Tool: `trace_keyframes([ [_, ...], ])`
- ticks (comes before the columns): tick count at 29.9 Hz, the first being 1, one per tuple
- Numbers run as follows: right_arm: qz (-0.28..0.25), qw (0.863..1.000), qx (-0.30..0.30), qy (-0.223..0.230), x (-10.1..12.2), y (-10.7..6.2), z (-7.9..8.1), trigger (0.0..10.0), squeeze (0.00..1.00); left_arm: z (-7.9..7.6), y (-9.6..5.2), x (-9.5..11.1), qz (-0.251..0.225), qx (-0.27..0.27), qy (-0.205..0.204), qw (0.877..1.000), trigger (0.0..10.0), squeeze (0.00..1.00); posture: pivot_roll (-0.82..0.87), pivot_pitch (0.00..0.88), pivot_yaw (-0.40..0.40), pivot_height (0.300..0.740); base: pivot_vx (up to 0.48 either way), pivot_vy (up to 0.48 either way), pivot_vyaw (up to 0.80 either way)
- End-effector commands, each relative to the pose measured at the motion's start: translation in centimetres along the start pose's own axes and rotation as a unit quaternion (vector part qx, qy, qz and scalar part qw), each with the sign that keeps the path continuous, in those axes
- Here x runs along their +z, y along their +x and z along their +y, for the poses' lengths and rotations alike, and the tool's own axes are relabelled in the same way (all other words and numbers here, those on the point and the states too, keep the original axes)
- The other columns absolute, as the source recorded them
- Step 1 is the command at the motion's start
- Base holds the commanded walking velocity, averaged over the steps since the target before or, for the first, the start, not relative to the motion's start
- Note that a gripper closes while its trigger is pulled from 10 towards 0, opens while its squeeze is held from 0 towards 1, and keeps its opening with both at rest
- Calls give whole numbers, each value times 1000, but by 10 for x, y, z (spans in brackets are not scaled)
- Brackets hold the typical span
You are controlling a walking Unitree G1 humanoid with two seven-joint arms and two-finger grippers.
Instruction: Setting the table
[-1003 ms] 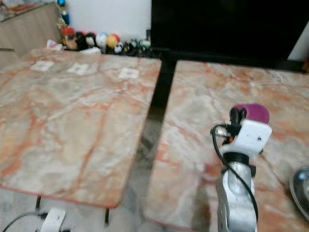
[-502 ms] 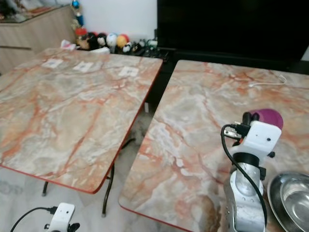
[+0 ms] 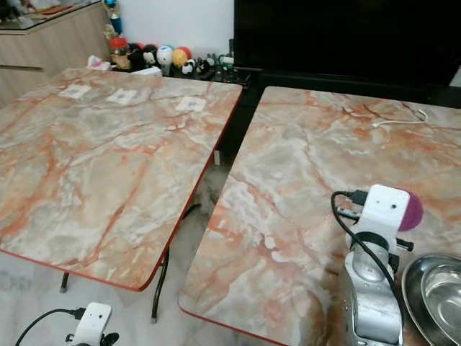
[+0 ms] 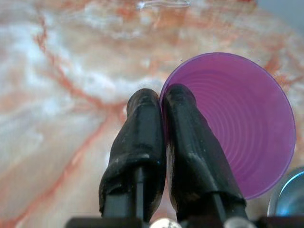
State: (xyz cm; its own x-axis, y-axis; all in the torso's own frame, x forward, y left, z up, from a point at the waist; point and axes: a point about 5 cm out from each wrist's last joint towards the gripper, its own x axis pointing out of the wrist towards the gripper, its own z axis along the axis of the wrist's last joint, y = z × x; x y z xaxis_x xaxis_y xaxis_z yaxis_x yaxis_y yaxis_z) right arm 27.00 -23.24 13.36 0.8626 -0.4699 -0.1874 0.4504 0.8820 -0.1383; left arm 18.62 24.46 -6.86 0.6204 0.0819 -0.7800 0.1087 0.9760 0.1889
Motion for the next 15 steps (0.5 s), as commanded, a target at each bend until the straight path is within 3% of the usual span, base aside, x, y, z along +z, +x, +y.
trace_keyframes([
  [1,-7,1000,15,2,10,-1,3,10000,0,1,0,-2,6,1,0,1000,10000,0,6,2,0,740,0,0,0],
  [7,6,992,109,-56,25,-5,6,10000,0,-1,0,-2,6,-1,-2,1000,10000,0,0,2,-1,740,0,0,0],
  [10,6,993,96,-71,31,-2,-11,10000,0,-2,0,-2,7,-2,-3,1000,10000,0,-16,3,-1,740,0,0,0],
  [13,21,996,81,-42,33,-2,-18,10000,0,-3,0,-2,8,-3,-3,1000,10000,0,-16,3,-1,740,0,0,0],
  [15,40,996,75,2,32,-3,-18,10000,0,-4,0,-2,8,-4,-3,1000,10000,0,-32,4,-4,740,0,0,0],
])
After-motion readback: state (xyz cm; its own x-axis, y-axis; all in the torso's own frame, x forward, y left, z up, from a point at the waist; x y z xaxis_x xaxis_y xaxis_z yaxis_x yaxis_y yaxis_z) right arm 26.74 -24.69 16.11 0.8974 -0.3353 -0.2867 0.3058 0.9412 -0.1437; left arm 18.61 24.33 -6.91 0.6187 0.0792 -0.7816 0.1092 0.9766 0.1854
